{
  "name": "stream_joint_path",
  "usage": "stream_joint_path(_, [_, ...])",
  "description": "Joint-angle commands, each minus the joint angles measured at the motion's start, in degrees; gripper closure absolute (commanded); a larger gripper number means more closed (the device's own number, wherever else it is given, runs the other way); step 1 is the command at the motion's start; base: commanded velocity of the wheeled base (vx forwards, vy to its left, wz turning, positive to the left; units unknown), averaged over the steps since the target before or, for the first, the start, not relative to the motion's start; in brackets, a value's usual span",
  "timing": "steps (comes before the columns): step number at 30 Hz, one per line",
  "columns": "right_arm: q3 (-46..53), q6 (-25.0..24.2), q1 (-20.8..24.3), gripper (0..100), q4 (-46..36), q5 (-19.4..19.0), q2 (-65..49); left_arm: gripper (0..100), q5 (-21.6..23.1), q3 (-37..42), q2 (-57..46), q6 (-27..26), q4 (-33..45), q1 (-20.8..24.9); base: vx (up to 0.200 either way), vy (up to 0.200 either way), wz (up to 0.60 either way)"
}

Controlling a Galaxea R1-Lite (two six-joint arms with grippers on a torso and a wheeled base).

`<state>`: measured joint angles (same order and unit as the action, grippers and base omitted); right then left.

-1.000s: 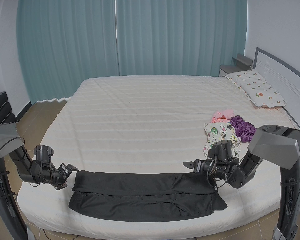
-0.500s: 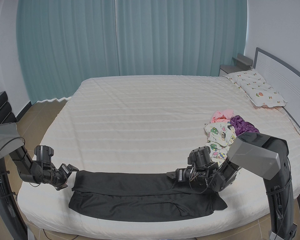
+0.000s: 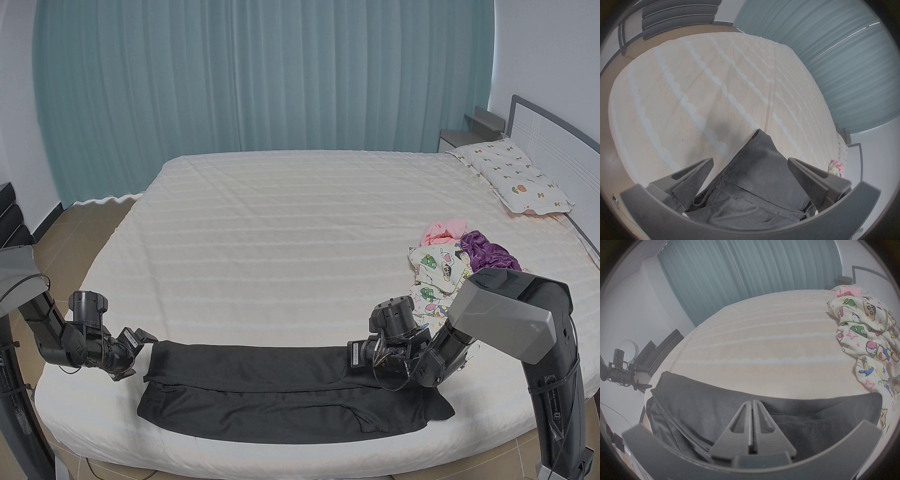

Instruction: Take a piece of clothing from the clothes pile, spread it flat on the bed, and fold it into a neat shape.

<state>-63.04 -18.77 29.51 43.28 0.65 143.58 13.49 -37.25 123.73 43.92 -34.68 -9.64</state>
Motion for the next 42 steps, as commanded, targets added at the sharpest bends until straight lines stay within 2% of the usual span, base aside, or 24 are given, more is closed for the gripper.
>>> stream_joint_path(1, [-0.6,-0.04,0.81,100,0.49,-0.03,-0.14,0,-0.05,-0.01,0.1,0.02,-0.03,-0.03,0.0,0.0,0.0])
stream_joint_path(10, [-1.47,0.05,1.51,100,0.49,0.06,0.12,0,-0.05,-0.01,0.28,-0.07,-0.03,-0.03,0.0,0.0,0.0])
stream_joint_path(11, [-1.39,0.05,1.51,0,0.67,0.06,0.12,0,-0.05,-0.01,0.28,-0.07,-0.03,-0.03,0.0,0.0,0.0])
stream_joint_path(18, [0.64,-1.79,-0.77,0,0.76,0.76,-3.83,0,-0.05,-0.01,0.28,-0.07,-0.03,-0.03,0.0,0.0,0.0])
stream_joint_path(21, [2.83,-4.08,-3.15,0,0.05,0.76,-6.3,0,-0.05,-0.01,0.28,-0.07,-0.03,-0.03,0.0,0.0,0.0])
stream_joint_path(25, [7.93,-4.52,-6.57,0,0.14,0.14,-7.88,0,-0.05,-0.01,0.28,-0.07,-0.03,-0.03,0.0,0.0,0.0])
stream_joint_path(29, [10.74,-6.63,-7.98,0,0.67,0.06,-7.53,0,-0.05,-0.01,0.28,-0.07,-0.03,-0.03,0.0,0.0,0.0])
stream_joint_path(33, [10.92,-9.35,-8.68,0,0.58,-1.7,-6.3,0,0.04,-0.01,0.02,0.29,0.05,-0.03,0.0,0.0,0.0])
stream_joint_path(42, [9.95,-9.53,-9.47,0,0.67,-2.32,-4.19,0,-0.05,-0.01,0.1,0.29,0.05,-0.03,0.0,0.0,0.0])
